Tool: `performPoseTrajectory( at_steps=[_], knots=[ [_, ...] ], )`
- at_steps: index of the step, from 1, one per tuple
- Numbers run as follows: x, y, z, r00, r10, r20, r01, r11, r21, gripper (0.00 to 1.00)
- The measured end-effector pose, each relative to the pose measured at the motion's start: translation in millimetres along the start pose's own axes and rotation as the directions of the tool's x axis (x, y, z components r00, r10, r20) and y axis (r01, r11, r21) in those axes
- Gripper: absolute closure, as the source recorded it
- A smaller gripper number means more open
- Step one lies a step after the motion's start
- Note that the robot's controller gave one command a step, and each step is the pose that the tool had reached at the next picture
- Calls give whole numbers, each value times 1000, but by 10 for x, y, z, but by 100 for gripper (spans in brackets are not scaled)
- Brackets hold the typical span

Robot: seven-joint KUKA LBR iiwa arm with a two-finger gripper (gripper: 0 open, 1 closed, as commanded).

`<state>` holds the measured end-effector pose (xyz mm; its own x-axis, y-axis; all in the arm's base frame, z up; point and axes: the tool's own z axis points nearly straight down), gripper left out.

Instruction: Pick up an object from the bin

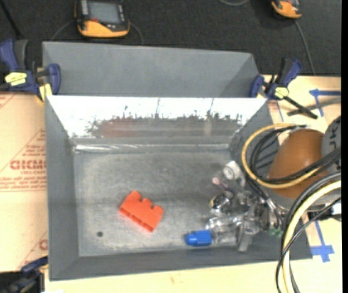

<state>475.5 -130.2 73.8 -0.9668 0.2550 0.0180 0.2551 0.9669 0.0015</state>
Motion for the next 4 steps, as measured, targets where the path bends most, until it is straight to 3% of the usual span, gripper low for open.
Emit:
performPoseTrajectory(
  at_steps=[1, 2, 3, 4],
  knots=[
    [61, -48, 2, 964, 264, 2, -264, 964, 3, 0],
    [31, 1, -14, 966, 259, 10, -258, 966, -5, 100],
    [25, -1, -445, 967, 252, 23, -252, 968, -5, 100],
    [22, -6, -736, 969, 247, 21, -247, 969, -4, 100]
  ],
)
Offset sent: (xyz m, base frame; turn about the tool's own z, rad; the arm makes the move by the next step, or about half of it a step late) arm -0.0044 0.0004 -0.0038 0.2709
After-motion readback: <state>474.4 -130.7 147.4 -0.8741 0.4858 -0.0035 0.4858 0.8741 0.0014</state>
